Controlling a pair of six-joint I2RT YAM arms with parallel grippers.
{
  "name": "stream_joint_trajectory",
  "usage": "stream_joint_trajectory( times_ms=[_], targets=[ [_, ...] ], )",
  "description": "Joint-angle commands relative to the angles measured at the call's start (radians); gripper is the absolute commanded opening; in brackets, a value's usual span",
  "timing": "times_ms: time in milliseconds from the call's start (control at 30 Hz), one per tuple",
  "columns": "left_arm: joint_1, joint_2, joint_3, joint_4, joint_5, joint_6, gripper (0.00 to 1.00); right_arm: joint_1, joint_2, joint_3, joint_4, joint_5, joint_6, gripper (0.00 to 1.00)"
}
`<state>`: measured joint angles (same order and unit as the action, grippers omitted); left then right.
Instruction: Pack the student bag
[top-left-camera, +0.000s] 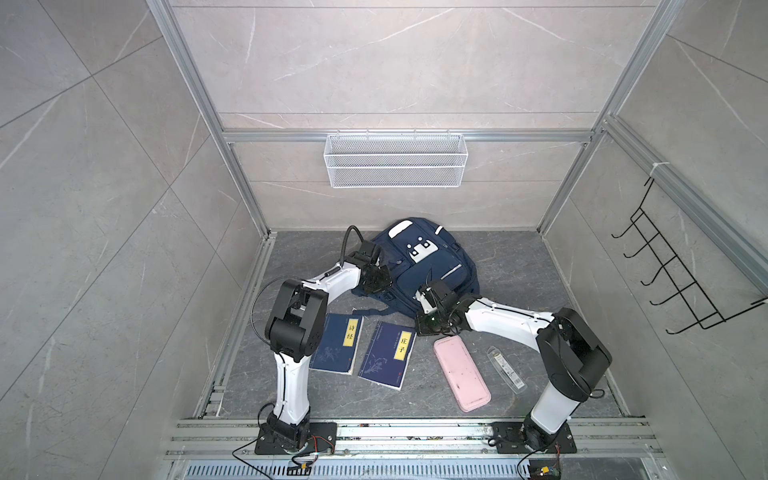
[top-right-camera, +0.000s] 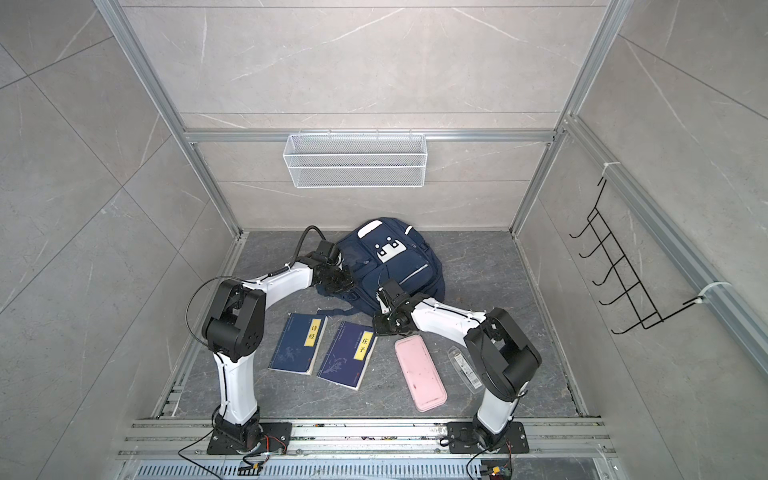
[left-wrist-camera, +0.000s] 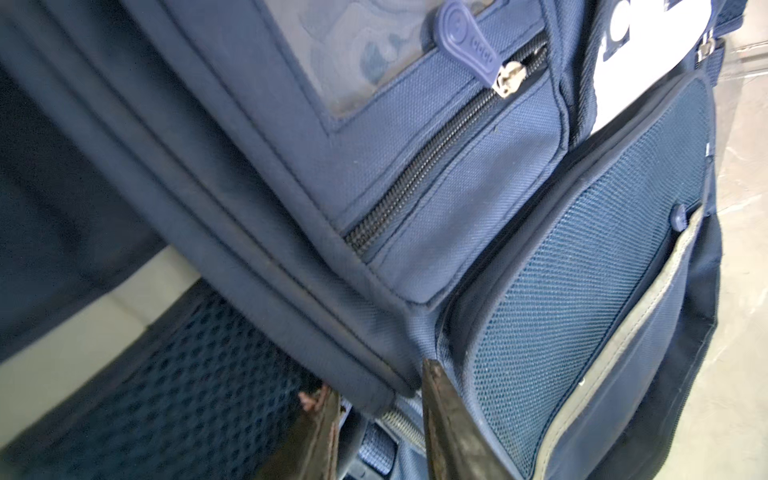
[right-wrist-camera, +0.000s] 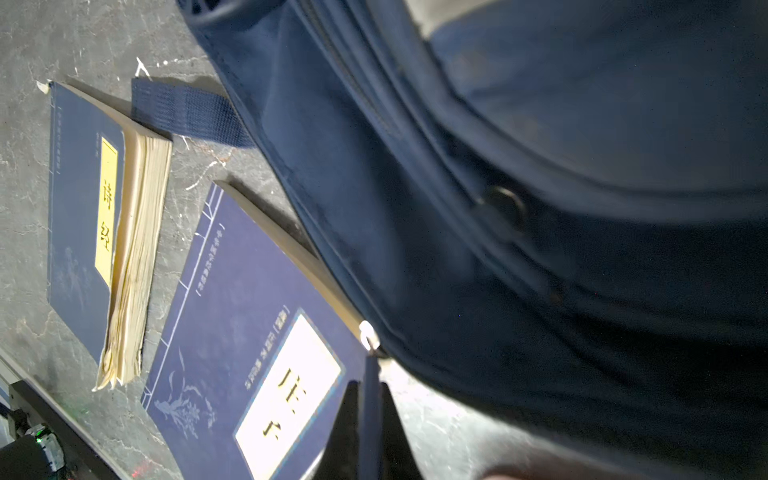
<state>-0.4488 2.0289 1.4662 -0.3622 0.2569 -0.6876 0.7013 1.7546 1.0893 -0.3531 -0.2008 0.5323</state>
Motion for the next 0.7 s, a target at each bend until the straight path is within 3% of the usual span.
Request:
stream_joint_trajectory(
  times_ms=[0, 667],
  targets=[
    [-0.003, 0.011, -0.012, 0.023, 0.042, -0.022, 0.35, 0.018, 0.04, 0.052, 0.029, -0.032, 0.018, 0.01],
    [-0.008, -0.012, 0.005, -0.004, 0.03, -0.016, 0.35, 0.04, 0.268, 0.319, 0.048, -0.061, 0.091, 0.0]
  ],
)
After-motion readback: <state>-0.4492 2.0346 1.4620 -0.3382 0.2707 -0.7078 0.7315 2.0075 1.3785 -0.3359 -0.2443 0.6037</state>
